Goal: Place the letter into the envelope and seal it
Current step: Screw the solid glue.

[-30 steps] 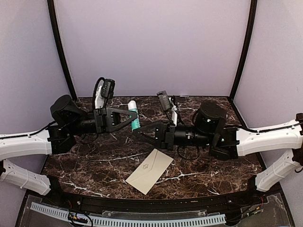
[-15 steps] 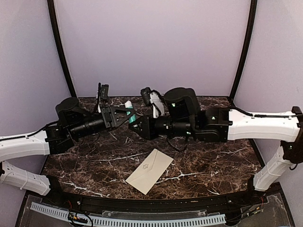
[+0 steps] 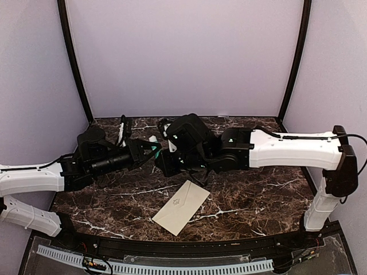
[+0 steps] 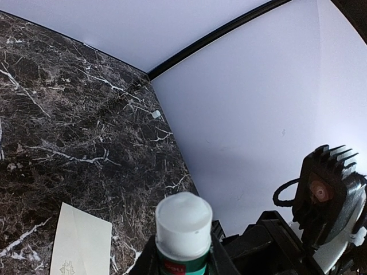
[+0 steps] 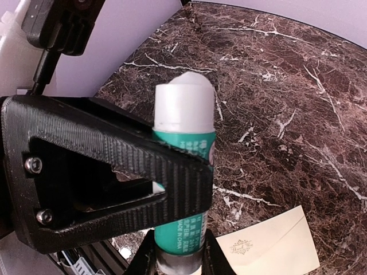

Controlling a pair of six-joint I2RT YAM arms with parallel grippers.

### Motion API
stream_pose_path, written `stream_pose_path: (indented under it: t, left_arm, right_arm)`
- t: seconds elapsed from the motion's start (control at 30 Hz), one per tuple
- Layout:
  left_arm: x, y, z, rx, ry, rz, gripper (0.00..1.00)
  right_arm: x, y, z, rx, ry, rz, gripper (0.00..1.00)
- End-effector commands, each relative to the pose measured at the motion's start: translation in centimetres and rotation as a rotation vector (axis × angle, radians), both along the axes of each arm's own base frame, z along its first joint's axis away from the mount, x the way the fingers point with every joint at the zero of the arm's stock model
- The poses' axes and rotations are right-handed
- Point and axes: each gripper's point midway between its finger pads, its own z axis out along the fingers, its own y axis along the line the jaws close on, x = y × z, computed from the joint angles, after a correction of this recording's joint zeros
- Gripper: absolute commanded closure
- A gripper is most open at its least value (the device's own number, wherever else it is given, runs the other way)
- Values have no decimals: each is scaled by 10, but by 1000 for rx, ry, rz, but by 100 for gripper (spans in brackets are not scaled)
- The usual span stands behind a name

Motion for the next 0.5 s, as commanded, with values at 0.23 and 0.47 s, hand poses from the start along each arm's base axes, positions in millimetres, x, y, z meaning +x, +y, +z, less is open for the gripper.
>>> stream_pose_path:
  t: [0.23, 0.47]
  left_arm:
    - [-37, -13, 51, -99, -93, -191, 100]
    - [-68, -18, 93, -192, -271, -366, 100]
  right_arm:
    - [-40, -14, 80, 442, -19, 198, 40]
    - [-70, -50, 103, 703, 26, 350, 29]
